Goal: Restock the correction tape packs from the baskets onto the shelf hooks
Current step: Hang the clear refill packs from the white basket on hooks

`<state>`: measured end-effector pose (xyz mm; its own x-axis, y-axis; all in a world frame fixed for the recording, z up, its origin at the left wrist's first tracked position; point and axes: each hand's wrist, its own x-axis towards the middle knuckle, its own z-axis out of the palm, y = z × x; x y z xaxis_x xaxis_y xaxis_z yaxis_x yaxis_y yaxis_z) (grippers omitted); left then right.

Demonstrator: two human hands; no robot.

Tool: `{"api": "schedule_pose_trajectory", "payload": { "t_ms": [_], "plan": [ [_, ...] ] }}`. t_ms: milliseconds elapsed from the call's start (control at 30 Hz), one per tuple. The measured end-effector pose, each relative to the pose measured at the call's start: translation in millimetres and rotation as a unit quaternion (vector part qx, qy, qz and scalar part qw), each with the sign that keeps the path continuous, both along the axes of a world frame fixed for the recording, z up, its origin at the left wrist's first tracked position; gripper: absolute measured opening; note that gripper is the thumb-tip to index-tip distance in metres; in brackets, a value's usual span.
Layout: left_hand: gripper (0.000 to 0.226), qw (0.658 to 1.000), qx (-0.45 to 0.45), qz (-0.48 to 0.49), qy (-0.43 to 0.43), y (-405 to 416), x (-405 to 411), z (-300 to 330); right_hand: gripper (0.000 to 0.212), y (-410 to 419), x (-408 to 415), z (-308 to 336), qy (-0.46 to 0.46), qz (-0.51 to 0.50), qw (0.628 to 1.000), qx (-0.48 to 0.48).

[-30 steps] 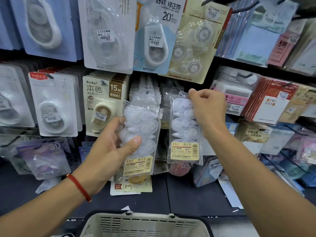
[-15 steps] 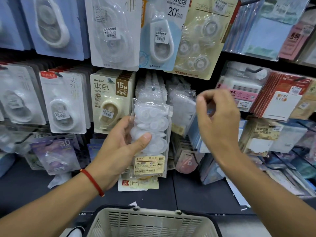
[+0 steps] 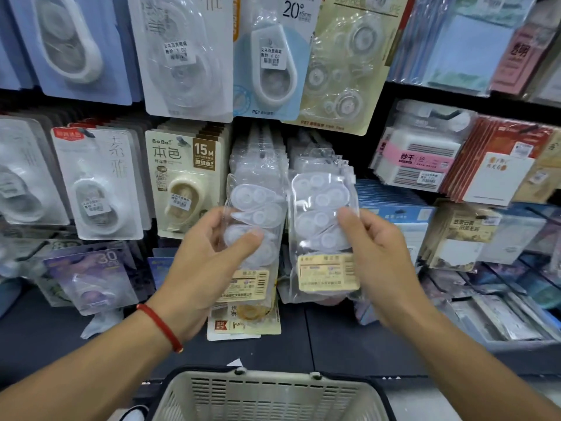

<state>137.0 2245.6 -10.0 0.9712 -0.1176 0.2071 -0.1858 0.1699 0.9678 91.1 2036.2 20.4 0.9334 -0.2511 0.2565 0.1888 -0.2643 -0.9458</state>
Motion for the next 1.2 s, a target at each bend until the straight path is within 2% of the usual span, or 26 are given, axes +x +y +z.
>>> {"api": "schedule_pose_trajectory", "payload": {
  "t_ms": [133,300,433,467,500,567,600,633,700,767,833,967,1100,1200],
  "plan": [
    [0.027,1.000,0.016,0.006,0.000,3.5,3.9,-1.5,0.051,-8.9,2.9,11.1,0.015,-0.012,0.998,0.054],
    [0.024,1.000,0.003,0.012,-0.001,6.8,6.6,-0.9,0.040,-16.0,3.2,16.4,0.047,0.023,0.985,0.164],
    [0.022,0.999,-0.028,0.021,-0.011,7.5,5.7,1.6,0.040,-21.8,3.2,18.4,0.035,0.031,0.982,0.184],
    [0.022,0.999,-0.032,0.025,-0.016,7.4,6.2,1.7,0.039,-24.5,4.5,14.9,0.026,-0.003,0.990,0.137],
    [0.023,0.999,-0.031,0.032,-0.023,7.2,6.9,1.5,0.036,-27.3,5.8,10.9,0.014,-0.049,0.998,0.047],
    [0.028,0.998,-0.020,0.042,-0.038,6.1,7.4,1.0,0.021,-29.9,5.7,4.5,-0.038,-0.151,0.972,-0.175],
    [0.028,0.998,-0.013,0.042,-0.046,4.8,6.9,1.5,0.018,-27.7,3.7,3.0,-0.068,-0.165,0.956,-0.233],
    [0.027,0.998,-0.005,0.035,-0.049,2.5,5.2,1.9,0.016,-24.1,3.0,0.0,-0.078,-0.141,0.956,-0.246],
    [0.029,0.999,-0.005,0.003,-0.037,-5.9,-0.6,2.3,0.013,-11.7,0.8,-7.8,-0.032,-0.023,0.981,-0.190],
    [0.032,0.999,-0.017,-0.046,-0.021,-17.9,-7.5,3.5,0.023,0.6,-1.2,-18.8,0.014,0.071,0.988,-0.139],
    [0.037,0.997,-0.004,-0.068,-0.021,-27.3,-12.6,4.9,0.023,6.0,0.5,-24.6,-0.002,0.057,0.993,-0.100],
    [0.058,0.993,0.100,-0.052,-0.039,-32.5,-13.8,4.6,0.015,-4.9,4.9,-20.1,-0.035,0.004,0.999,-0.002],
    [0.072,0.991,0.088,-0.100,-0.012,-35.6,-18.3,3.2,0.021,-11.2,2.8,-16.1,0.003,0.010,1.000,0.026],
    [0.075,0.991,0.081,-0.102,-0.019,-34.4,-18.2,4.7,0.017,-11.9,1.2,-16.2,-0.009,0.004,0.999,0.032]
  ]
}}
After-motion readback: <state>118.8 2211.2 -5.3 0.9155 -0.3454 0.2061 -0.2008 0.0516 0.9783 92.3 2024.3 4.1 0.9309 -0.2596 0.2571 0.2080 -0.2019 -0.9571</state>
